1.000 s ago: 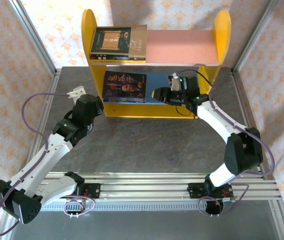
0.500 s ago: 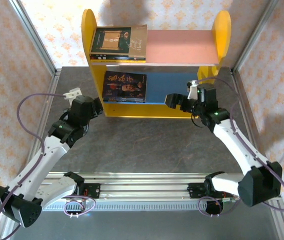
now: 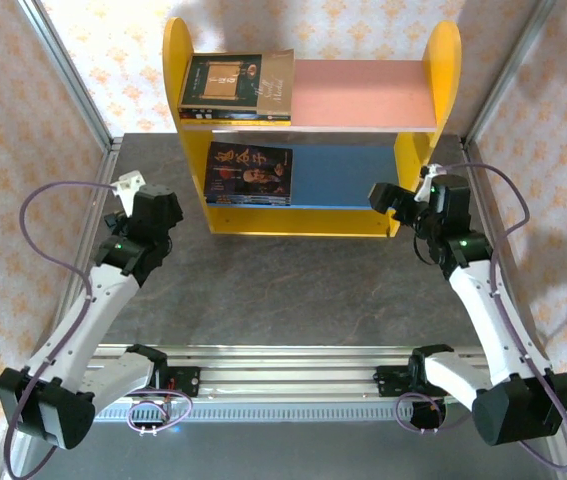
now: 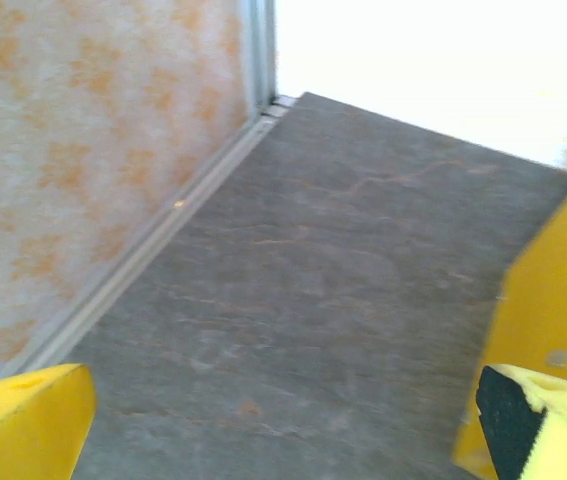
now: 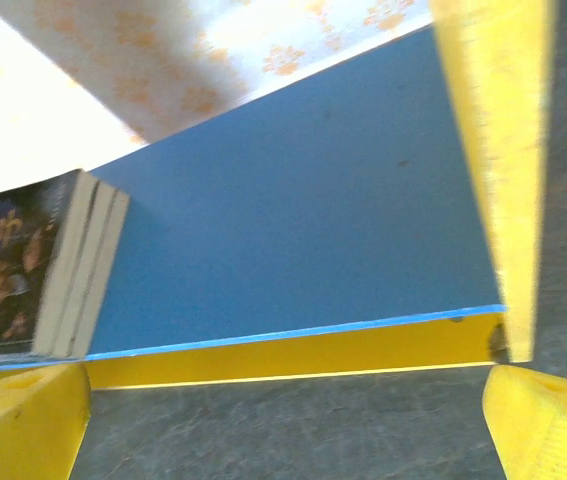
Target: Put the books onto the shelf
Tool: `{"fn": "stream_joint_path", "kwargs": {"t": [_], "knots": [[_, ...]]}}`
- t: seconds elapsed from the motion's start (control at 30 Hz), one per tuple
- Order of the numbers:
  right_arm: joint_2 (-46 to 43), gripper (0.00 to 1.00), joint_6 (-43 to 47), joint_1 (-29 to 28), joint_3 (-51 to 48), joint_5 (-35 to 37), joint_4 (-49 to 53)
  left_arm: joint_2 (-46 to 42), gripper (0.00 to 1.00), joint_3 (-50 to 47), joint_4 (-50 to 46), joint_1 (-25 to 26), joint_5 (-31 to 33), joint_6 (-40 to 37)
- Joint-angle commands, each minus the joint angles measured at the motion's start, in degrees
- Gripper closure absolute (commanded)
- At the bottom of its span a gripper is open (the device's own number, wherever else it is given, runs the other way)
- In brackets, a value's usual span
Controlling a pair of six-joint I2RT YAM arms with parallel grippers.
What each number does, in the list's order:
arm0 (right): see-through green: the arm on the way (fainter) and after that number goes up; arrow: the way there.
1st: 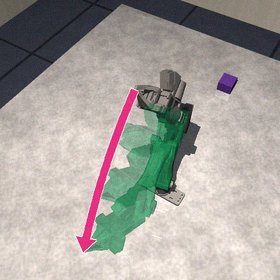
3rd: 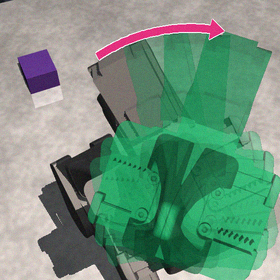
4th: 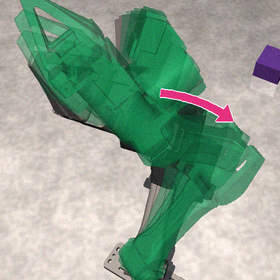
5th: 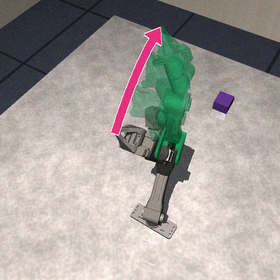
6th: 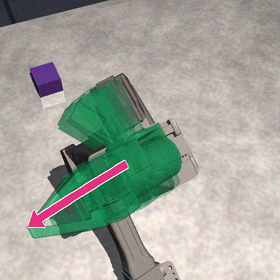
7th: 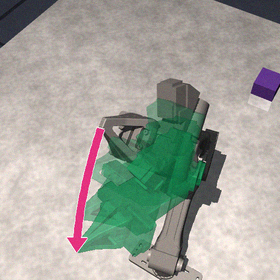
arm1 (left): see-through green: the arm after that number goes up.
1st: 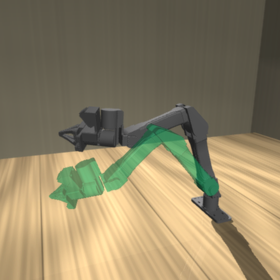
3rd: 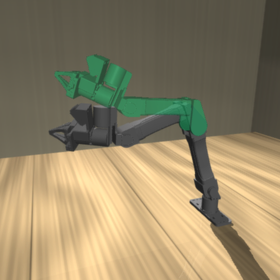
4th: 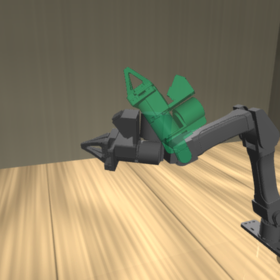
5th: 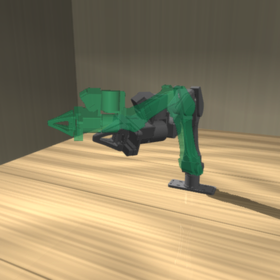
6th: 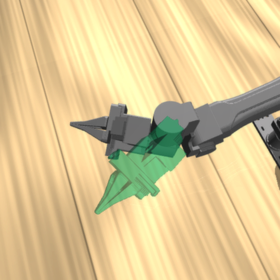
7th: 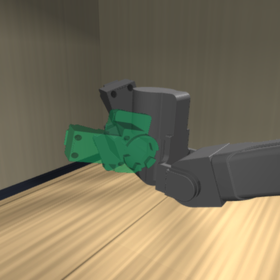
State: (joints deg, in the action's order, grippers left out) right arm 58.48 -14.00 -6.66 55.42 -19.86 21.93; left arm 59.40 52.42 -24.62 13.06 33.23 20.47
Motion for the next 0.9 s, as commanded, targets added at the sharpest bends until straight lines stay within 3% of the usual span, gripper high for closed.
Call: {"fn": "stream_joint_path", "kwargs": {"t": [0.0, 0.17, 0.3, 0.57, 0.87], "knots": [[-1.0, 0.00, 2.5, 0.9, -1.3, 7.7, 0.7, 1.8, 0.01, -6.6, 14.0, -1.7, 10.9, -6.9], [-1.2, 0.00, 5.4, 2.4, -4.0, 13.9, -1.9, 6.6, 0.01, -15.6, 31.9, -4.3, 8.2, -12.7], [-0.5, 0.00, 5.2, 5.3, -6.3, 14.4, -4.8, 9.8, 0.01, -23.5, 49.3, -4.5, 6.8, -16.0], [-2.3, 0.00, 9.9, 6.4, -15.1, 17.0, -18.7, 15.0, 0.01, -25.4, 54.6, -5.8, 5.3, -15.5], [1.8, 0.00, 13.9, 7.6, -21.3, 11.8, -30.3, 19.0, 0.01, -29.4, 65.3, -6.0, -2.4, -18.3]]}}
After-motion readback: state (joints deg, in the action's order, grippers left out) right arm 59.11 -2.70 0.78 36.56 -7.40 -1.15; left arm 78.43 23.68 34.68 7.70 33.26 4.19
